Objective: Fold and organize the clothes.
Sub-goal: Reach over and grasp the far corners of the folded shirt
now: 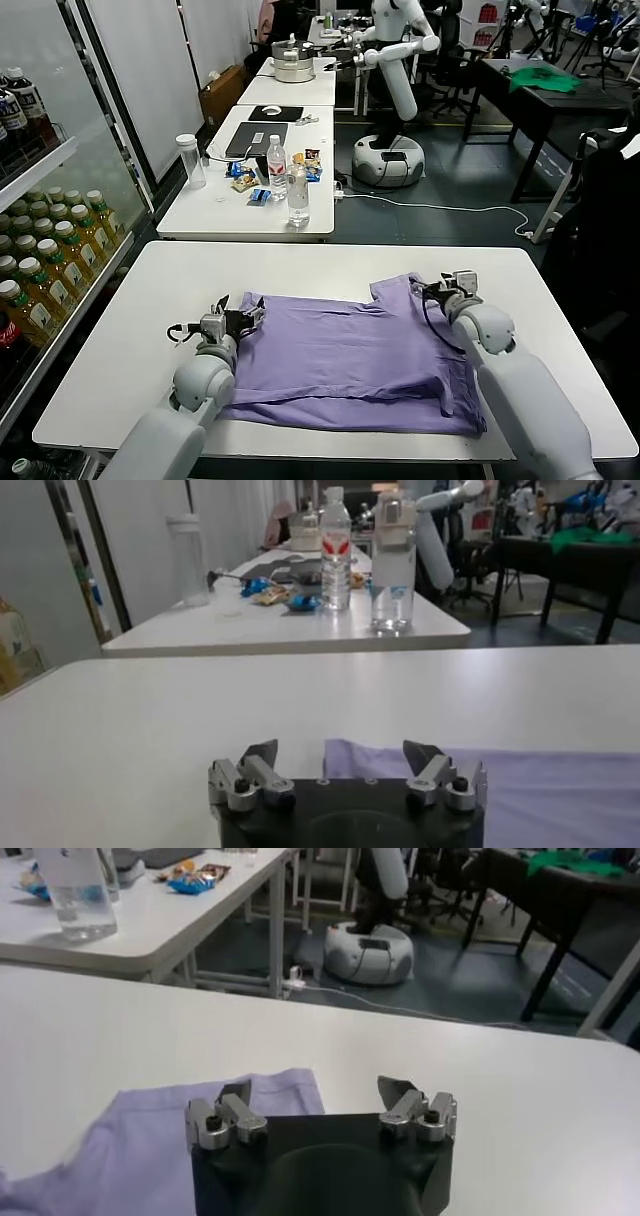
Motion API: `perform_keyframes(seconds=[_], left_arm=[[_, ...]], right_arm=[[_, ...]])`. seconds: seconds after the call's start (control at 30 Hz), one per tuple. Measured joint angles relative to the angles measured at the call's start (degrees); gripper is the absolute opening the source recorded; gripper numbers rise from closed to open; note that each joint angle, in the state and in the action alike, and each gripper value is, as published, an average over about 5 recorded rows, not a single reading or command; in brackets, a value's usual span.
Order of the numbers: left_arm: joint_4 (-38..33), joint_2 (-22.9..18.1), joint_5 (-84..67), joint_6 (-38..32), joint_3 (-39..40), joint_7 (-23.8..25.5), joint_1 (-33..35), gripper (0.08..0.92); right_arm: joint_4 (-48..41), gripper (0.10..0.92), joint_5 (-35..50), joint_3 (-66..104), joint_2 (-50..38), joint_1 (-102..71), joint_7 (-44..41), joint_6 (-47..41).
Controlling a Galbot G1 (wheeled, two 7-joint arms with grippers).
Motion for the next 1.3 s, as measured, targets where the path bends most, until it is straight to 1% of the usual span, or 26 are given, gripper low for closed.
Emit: perform_keyframes(seconds=[0.1, 0.2, 0.57, 0.77, 0.9, 0.97, 1.03, 1.3], left_arm=[[0.36, 0.23, -1.57, 0.69, 0.45, 0.17, -0.49, 0.797], [0.80, 0.20, -3.02, 1.31, 0.83, 0.36, -0.97, 0.723], [1.74, 0.53, -7.00, 2.45, 1.08, 0.98, -1.72, 0.403], [1.44, 0.54, -8.32, 2.08, 0.69, 1.18, -1.33, 0.229], [0.77, 0.73, -9.30, 1.34, 0.18, 1.28, -0.72, 0.130], [0.23, 0.81, -9.81, 0.80, -0.12, 1.33, -0.32, 0.105], [-0.54, 0.96, -10.31, 0.14, -0.47, 1.38, 0.16, 0.099], [-6.22, 2.15, -12.19, -1.71, -2.48, 1.27, 3.31, 0.097]], right_arm=[[-2.50, 0.822, 0.52, -1.01, 0.67, 1.21, -0.18, -0.01], [-4.45, 0.785, 0.98, -1.72, 1.08, 2.04, -0.21, 0.08], [-6.19, 0.492, 2.23, -3.24, 0.88, 2.50, -0.31, 0.14], [-4.27, 0.318, 2.60, -3.16, 0.17, 1.43, -0.58, 0.13], [-2.19, 0.198, 3.03, -2.72, -0.50, 0.22, -0.57, 0.04], [-0.88, 0.153, 3.24, -2.37, -0.90, -0.49, -0.52, -0.05], [0.74, 0.122, 3.48, -1.87, -1.42, -1.31, -0.43, -0.17], [9.84, 0.115, 5.10, 1.78, -4.51, -5.48, 0.27, -0.42]])
